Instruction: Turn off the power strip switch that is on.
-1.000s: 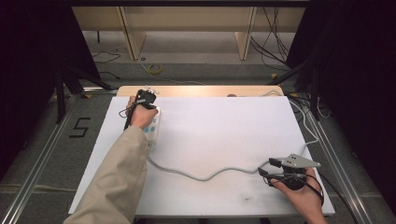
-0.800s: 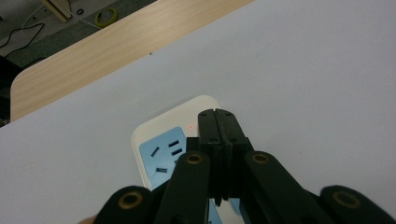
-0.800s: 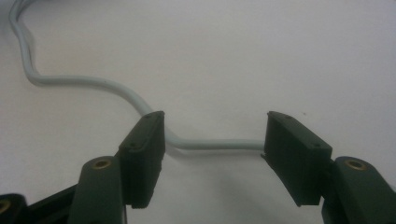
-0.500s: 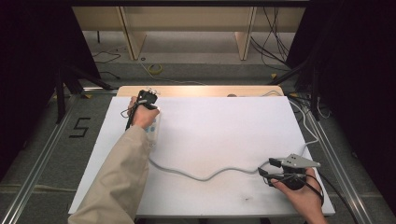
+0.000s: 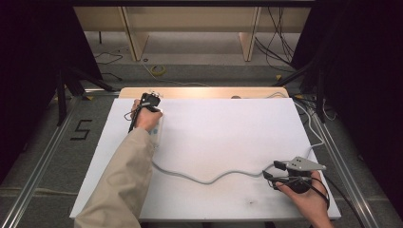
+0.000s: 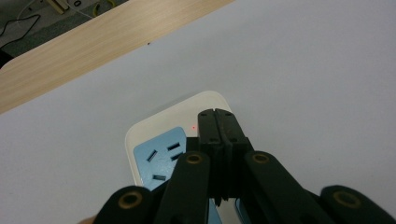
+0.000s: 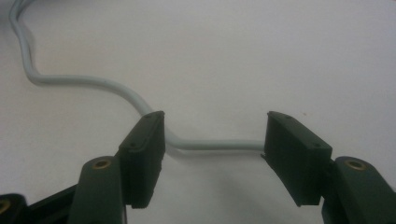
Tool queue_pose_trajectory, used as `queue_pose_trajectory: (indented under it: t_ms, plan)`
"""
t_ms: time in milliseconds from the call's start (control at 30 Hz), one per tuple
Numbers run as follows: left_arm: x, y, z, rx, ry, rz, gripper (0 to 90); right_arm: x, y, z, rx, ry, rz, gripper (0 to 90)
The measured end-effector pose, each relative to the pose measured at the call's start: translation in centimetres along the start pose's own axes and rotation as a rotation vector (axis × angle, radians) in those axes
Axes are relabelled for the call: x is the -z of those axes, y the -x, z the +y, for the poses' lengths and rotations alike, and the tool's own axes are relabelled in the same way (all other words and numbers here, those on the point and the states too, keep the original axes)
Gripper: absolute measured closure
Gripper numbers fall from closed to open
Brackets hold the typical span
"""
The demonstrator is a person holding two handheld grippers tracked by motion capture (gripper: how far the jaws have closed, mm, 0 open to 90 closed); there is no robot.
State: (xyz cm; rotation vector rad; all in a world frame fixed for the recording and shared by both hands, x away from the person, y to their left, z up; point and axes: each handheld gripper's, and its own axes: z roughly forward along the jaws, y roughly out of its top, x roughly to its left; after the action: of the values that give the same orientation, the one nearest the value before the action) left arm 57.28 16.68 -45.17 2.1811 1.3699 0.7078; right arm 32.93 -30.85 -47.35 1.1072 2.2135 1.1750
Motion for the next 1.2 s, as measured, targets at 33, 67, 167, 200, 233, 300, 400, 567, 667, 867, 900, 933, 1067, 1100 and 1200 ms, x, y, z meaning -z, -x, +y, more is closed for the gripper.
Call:
queue_pose_trajectory:
  t_ms: [33,67,167,200,233,300,400,567,667,867,900,933,1067,1100,1200]
  plan:
    - [-0.03,0.00,0.01,-0.004,-0.006,-0.002,89.7,-0.02,0.00,0.00,0.000,-0.001,0.000,39.3]
    - [-0.10,0.03,-0.01,-0.003,-0.007,0.001,89.7,-0.03,-0.02,-0.01,-0.002,-0.001,0.001,39.3]
    - [-0.29,-0.06,-0.11,0.005,-0.012,0.002,89.7,-0.01,-0.03,0.00,-0.001,-0.003,0.001,39.3]
    - [-0.34,-0.09,-0.14,0.008,-0.012,0.002,89.7,-0.01,-0.02,0.00,0.000,-0.003,0.001,39.3]
    - [-0.36,-0.13,-0.16,0.011,-0.010,0.001,89.7,0.00,-0.02,-0.01,-0.001,-0.003,0.001,39.3]
    - [-0.38,-0.16,-0.15,0.017,-0.007,-0.001,89.7,-0.03,0.01,-0.02,0.000,-0.001,0.001,39.3]
    - [-0.41,-0.21,-0.15,0.017,-0.006,0.002,89.7,-0.05,0.01,-0.02,0.000,-0.004,0.001,39.3]
    - [-0.45,-0.17,-0.13,0.017,-0.002,-0.001,89.7,-0.06,0.01,-0.03,-0.001,-0.009,0.002,39.3]
    - [-0.48,0.00,-0.05,0.013,0.000,-0.001,89.7,-0.07,0.01,-0.02,-0.001,-0.009,0.002,39.4]
    - [-0.52,0.09,-0.01,0.015,0.000,0.002,89.8,-0.08,0.01,-0.02,-0.001,-0.010,0.002,39.3]
    - [-0.53,0.03,-0.01,0.023,0.000,-0.002,89.8,-0.08,0.00,-0.02,-0.001,-0.009,0.002,39.3]
    - [-0.53,0.00,-0.01,0.025,-0.001,-0.005,89.8,-0.09,-0.01,-0.02,-0.001,-0.007,0.003,39.3]
    - [-0.50,0.15,0.09,0.003,-0.013,0.001,89.9,-0.08,-0.05,-0.01,-0.002,-0.008,0.004,39.3]
    - [-0.50,0.18,0.11,0.002,-0.014,-0.002,89.9,-0.09,-0.05,-0.01,-0.001,-0.008,0.004,39.3]
    - [-0.47,0.32,0.16,0.000,-0.020,-0.009,89.9,-0.10,-0.05,0.00,-0.001,-0.011,0.004,39.2]
